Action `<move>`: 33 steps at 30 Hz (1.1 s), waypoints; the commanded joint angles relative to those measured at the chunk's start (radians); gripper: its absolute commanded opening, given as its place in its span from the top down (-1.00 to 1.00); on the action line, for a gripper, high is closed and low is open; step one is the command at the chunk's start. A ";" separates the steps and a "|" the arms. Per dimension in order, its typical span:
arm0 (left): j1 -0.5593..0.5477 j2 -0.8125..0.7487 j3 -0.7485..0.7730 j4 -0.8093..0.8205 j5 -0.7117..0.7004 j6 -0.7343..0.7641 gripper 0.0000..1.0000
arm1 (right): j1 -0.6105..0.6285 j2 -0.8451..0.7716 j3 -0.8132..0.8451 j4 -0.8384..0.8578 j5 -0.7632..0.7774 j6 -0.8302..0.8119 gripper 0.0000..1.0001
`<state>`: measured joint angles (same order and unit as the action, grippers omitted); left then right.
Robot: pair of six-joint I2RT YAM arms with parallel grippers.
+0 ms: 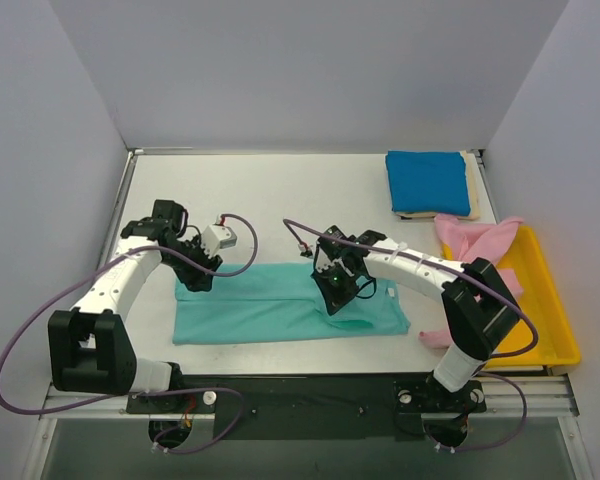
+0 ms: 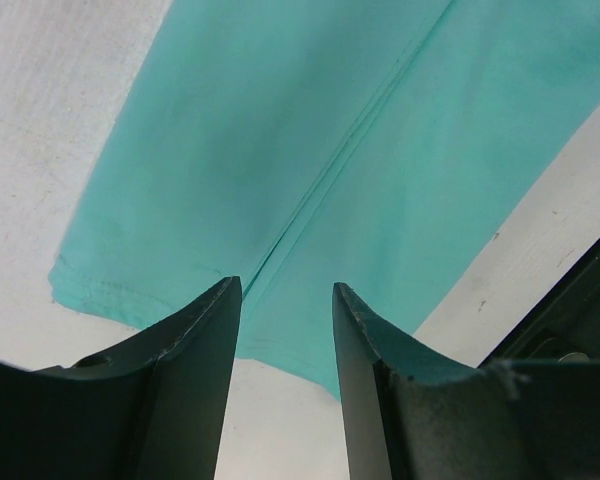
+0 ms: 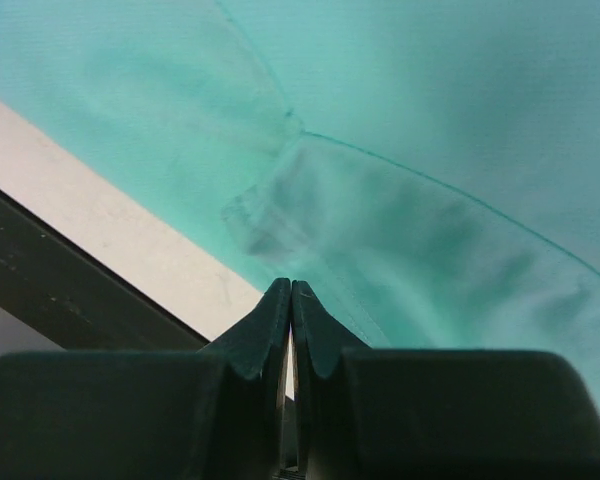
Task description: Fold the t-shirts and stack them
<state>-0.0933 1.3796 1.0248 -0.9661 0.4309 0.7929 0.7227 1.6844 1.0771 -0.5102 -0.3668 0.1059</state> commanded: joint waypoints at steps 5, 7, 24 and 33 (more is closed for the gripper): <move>0.009 -0.024 0.032 0.024 -0.014 0.015 -0.03 | 0.044 -0.069 -0.016 -0.048 -0.005 0.058 1.00; 0.010 -0.024 0.038 0.026 -0.020 0.016 -0.03 | 0.040 -0.104 -0.009 -0.060 0.024 0.058 1.00; 0.049 -0.071 -0.020 0.058 -0.063 0.023 -0.04 | 0.080 0.136 0.104 0.033 -0.055 0.043 1.00; 0.061 -0.059 -0.025 0.078 -0.058 0.026 -0.04 | 0.072 0.062 0.138 -0.040 0.038 0.044 1.00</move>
<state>-0.0402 1.3312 0.9981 -0.9298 0.3634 0.8085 0.8055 1.8545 1.1599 -0.4835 -0.3817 0.1532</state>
